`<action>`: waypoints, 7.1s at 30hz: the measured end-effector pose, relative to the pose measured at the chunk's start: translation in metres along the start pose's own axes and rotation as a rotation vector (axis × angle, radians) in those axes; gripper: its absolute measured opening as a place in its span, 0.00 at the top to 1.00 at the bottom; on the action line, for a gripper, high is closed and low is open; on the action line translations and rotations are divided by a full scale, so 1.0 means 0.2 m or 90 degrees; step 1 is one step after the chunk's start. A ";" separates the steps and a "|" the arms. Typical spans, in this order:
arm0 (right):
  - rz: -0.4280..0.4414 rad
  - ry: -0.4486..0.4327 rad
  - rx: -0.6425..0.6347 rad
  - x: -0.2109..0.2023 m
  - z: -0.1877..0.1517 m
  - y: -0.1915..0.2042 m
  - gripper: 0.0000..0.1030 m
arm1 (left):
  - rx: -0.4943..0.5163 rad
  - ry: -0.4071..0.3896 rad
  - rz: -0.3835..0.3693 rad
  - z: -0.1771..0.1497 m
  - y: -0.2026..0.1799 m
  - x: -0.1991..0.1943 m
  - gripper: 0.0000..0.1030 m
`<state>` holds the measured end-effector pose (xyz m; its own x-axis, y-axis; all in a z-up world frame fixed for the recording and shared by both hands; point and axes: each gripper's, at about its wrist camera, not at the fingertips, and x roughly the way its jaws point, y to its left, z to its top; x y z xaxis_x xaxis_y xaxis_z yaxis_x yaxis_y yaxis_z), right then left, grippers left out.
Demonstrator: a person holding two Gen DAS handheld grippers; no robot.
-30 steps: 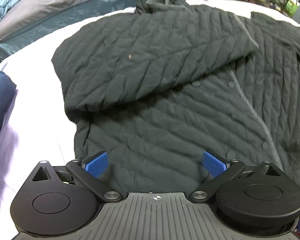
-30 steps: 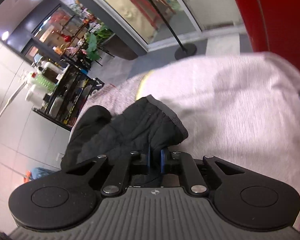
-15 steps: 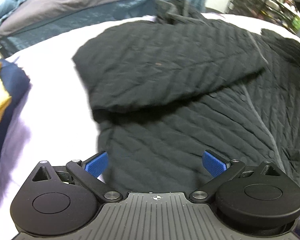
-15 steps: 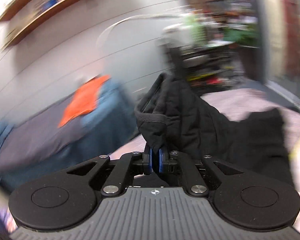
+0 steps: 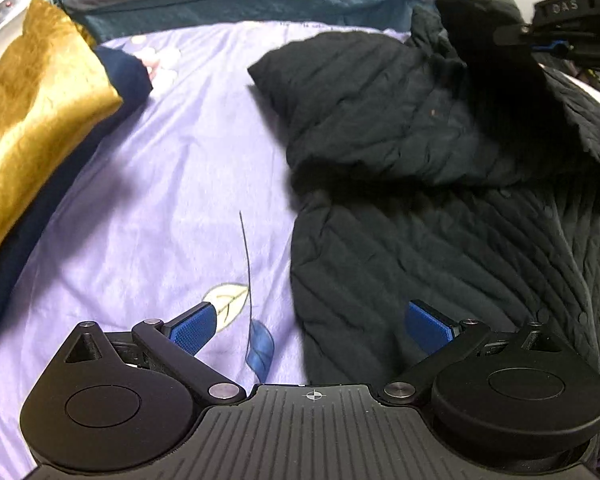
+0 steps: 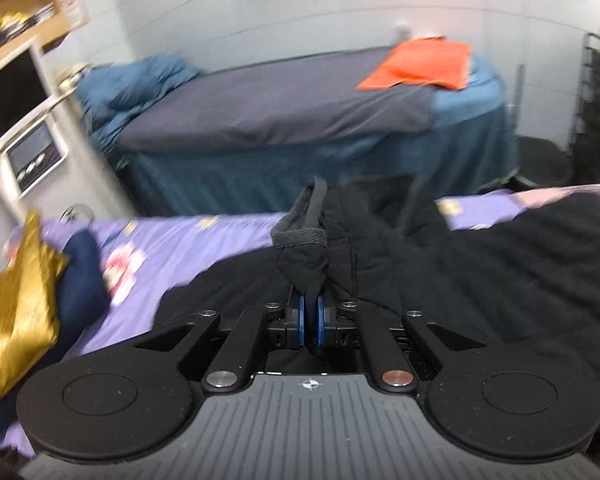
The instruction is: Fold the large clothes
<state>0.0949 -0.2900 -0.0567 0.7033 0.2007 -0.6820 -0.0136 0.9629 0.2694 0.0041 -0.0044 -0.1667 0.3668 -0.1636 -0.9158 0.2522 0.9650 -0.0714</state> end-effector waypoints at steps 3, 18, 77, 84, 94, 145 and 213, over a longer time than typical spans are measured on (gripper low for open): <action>0.013 0.017 -0.017 0.01 -0.10 0.11 0.92 | 0.012 0.005 0.001 -0.01 -0.01 0.01 0.00; 0.022 0.185 -0.019 0.25 -0.31 0.07 0.24 | 0.050 0.017 0.001 0.03 -0.06 0.05 0.00; -0.265 0.281 -0.037 0.38 -0.39 -0.66 0.00 | 0.241 0.055 -0.036 0.69 -0.61 0.55 0.00; -0.227 0.203 -0.006 0.13 -0.39 -0.57 0.09 | 0.210 -0.017 -0.081 0.45 -0.37 0.21 0.00; -0.141 0.120 0.019 -0.50 -0.61 -0.64 0.26 | 0.079 0.055 -0.102 0.00 0.16 0.06 0.00; -0.033 0.267 0.200 -1.17 -1.22 -0.73 0.86 | 0.179 0.093 -0.388 -0.31 0.16 -0.32 0.53; 0.012 0.093 0.598 0.00 -0.14 -1.30 0.66 | -0.213 0.044 -0.308 1.15 0.45 0.35 0.18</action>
<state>0.0793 -0.5356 -0.1456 0.6113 0.2964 -0.7338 0.5984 0.4336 0.6737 0.2573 0.0237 -0.1462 0.2185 -0.5980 -0.7711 0.0754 0.7982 -0.5977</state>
